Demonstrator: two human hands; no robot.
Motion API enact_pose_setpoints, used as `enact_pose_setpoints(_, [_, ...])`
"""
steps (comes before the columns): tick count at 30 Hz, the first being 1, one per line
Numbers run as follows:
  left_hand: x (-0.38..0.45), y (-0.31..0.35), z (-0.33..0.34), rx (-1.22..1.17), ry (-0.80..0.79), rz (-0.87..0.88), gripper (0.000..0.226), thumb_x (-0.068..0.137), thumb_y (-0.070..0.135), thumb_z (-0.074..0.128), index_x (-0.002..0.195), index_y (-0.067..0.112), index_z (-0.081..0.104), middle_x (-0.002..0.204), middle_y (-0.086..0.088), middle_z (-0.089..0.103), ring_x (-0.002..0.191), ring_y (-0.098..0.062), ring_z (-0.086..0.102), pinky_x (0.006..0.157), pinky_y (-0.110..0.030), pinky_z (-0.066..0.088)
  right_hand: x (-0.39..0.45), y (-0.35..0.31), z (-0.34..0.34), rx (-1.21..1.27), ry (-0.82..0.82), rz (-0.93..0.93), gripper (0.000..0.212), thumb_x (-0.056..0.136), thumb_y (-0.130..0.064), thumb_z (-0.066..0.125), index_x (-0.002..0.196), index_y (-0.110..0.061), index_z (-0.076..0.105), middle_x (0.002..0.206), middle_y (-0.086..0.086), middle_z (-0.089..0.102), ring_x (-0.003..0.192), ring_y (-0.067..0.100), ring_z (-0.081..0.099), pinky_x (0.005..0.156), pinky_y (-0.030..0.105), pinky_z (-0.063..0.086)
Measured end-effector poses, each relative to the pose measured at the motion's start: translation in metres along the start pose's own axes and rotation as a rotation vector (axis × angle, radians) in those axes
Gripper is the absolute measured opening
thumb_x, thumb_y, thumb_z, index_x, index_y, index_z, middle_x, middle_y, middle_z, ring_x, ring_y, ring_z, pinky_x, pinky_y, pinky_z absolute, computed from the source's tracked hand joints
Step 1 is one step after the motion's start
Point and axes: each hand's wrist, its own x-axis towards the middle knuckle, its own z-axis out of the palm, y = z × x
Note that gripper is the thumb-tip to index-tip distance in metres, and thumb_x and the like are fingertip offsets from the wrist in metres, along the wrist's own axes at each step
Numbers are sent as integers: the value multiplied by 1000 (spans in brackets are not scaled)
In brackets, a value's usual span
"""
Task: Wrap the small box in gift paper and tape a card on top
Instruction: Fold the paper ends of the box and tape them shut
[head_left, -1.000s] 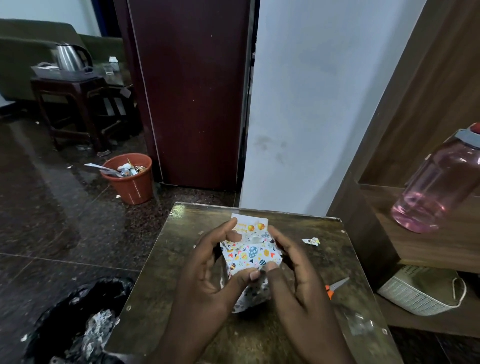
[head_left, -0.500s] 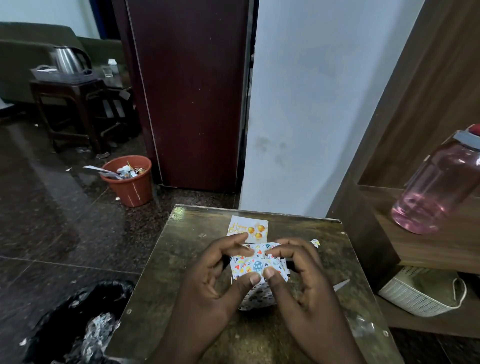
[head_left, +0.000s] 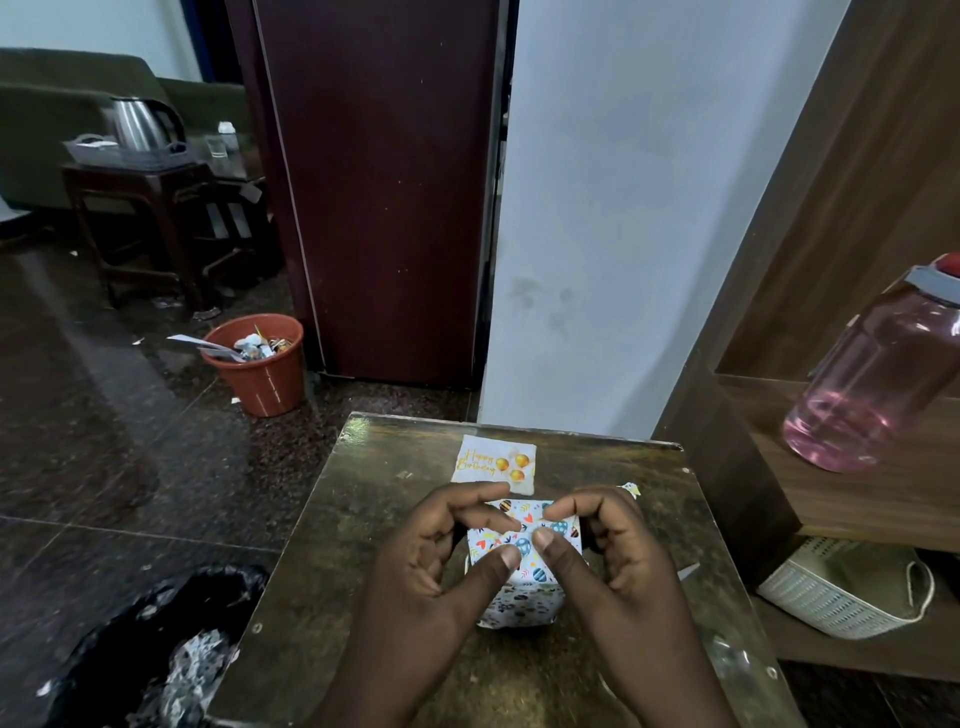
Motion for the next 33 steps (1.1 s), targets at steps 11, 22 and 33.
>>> enact_pose_setpoints(11, [-1,-5,7,-97,7,2,47,85,7,73,123,33,69,124,-5,73,126,-19,64,100,-23,50,0,-8,-6,-114,-55,-20,9,93,-35,68,96,-36,76,106,-7,57,96,18,59,80,17,44])
enact_pose_setpoints(22, [-1,-4,5,3,31,-31,24,95,16,71,111,34,74,111,-2,75,117,-20,68,99,-36,50,-2,-10,-4,-210,-58,-86,7,98,-28,64,96,-33,68,108,-9,58,99,18,60,81,24,47])
enact_pose_setpoints(33, [2,-9,-2,219,-2,63,39,101,42,58,139,34,62,150,22,54,144,-2,44,116,-25,37,6,17,-57,-323,320,354,20,96,-15,65,84,-29,73,88,-11,74,89,8,68,74,29,47])
